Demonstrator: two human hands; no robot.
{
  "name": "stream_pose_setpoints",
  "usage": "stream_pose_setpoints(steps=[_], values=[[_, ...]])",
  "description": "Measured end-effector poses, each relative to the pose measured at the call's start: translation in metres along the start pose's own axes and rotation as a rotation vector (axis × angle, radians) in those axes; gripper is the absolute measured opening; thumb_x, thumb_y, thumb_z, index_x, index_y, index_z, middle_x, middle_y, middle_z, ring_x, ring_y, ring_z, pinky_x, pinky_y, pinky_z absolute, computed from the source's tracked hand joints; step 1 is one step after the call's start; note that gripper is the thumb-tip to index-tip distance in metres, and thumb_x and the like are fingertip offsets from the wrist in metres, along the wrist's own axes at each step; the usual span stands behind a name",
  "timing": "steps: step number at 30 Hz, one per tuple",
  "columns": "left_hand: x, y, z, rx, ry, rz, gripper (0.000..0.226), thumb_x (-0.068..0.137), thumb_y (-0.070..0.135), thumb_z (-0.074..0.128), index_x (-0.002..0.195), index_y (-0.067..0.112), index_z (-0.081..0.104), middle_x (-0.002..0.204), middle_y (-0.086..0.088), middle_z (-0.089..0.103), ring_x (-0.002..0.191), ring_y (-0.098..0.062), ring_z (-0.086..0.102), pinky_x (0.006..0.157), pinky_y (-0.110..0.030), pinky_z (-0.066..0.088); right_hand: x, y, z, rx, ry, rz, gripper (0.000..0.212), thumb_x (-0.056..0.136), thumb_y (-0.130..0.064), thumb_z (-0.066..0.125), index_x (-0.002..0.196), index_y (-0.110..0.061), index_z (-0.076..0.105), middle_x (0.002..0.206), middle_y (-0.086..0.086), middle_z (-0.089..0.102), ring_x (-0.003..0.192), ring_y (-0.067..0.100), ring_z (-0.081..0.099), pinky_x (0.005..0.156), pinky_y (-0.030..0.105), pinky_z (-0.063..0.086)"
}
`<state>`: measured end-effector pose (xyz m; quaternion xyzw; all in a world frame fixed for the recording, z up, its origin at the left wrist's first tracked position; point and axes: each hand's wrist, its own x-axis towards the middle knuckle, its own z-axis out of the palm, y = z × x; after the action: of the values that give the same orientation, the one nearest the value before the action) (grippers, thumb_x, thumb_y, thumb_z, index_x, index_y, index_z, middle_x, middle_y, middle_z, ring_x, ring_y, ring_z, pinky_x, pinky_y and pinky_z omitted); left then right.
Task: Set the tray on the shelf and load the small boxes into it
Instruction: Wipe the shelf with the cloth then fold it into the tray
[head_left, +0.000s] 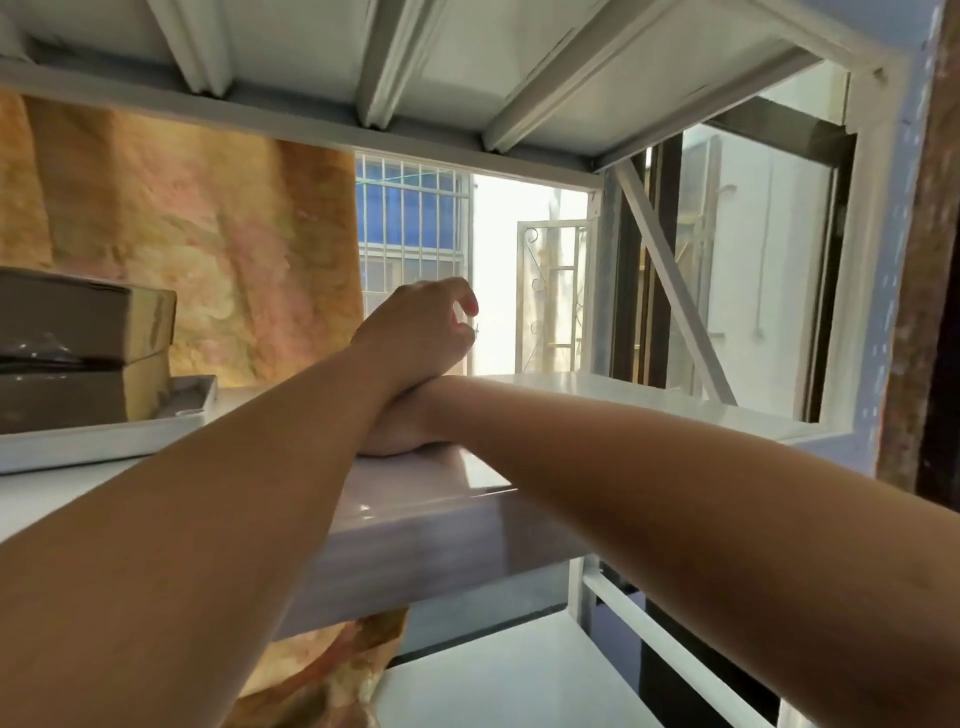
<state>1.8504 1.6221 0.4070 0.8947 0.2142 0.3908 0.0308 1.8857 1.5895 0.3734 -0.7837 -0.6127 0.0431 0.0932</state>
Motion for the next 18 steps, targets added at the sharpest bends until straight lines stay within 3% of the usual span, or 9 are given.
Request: stream_pose_setpoints(steps=[3,6,10,14,18], values=[[-0.001,-0.013,-0.008,-0.035,0.031,-0.09,0.027,0.09,0.014,0.049,0.115,0.02,0.055,0.094,0.001,0.055,0.085,-0.017,0.052,0.073,-0.026,0.037,0.001,-0.013,-0.008,-0.036,-0.026,-0.006,0.04,0.105,-0.015,0.025,0.141,0.001,0.034,0.136,0.013,0.04,0.125,0.022,0.034,0.083,0.022,0.021],[-0.002,-0.022,-0.01,-0.037,0.063,-0.145,0.027,0.089,0.015,0.049,0.116,0.019,0.055,0.098,-0.002,0.057,0.086,-0.019,0.054,0.072,-0.028,0.04,-0.005,-0.009,-0.025,-0.015,-0.04,0.019,0.042,0.104,-0.014,0.029,0.144,0.001,0.034,0.148,0.018,0.037,0.135,0.031,0.034,0.101,0.033,0.027],[-0.006,-0.024,-0.008,-0.004,0.037,-0.111,0.033,0.089,0.013,0.049,0.121,0.021,0.05,0.098,-0.002,0.054,0.084,-0.018,0.051,0.072,-0.028,0.041,0.019,0.0,-0.014,-0.019,-0.124,-0.089,0.049,0.105,-0.031,0.023,0.15,-0.011,0.024,0.154,0.01,0.028,0.145,0.025,0.021,0.116,0.036,0.016],[-0.008,-0.025,-0.007,0.009,0.019,-0.114,0.033,0.089,0.012,0.049,0.121,0.022,0.05,0.093,0.002,0.049,0.083,-0.015,0.049,0.071,-0.025,0.039,0.039,0.033,-0.021,-0.058,-0.196,0.015,0.059,0.1,-0.053,0.016,0.153,-0.028,0.012,0.16,0.0,0.016,0.147,0.021,0.017,0.117,0.037,0.011],[-0.009,-0.026,-0.006,0.027,0.031,-0.077,0.031,0.089,0.008,0.045,0.111,0.024,0.058,0.089,0.004,0.05,0.08,-0.014,0.05,0.069,-0.023,0.038,0.053,0.084,-0.027,-0.148,-0.15,0.143,0.055,0.1,-0.052,0.008,0.152,-0.034,0.01,0.162,0.002,0.003,0.149,0.024,0.006,0.117,0.045,-0.001]])
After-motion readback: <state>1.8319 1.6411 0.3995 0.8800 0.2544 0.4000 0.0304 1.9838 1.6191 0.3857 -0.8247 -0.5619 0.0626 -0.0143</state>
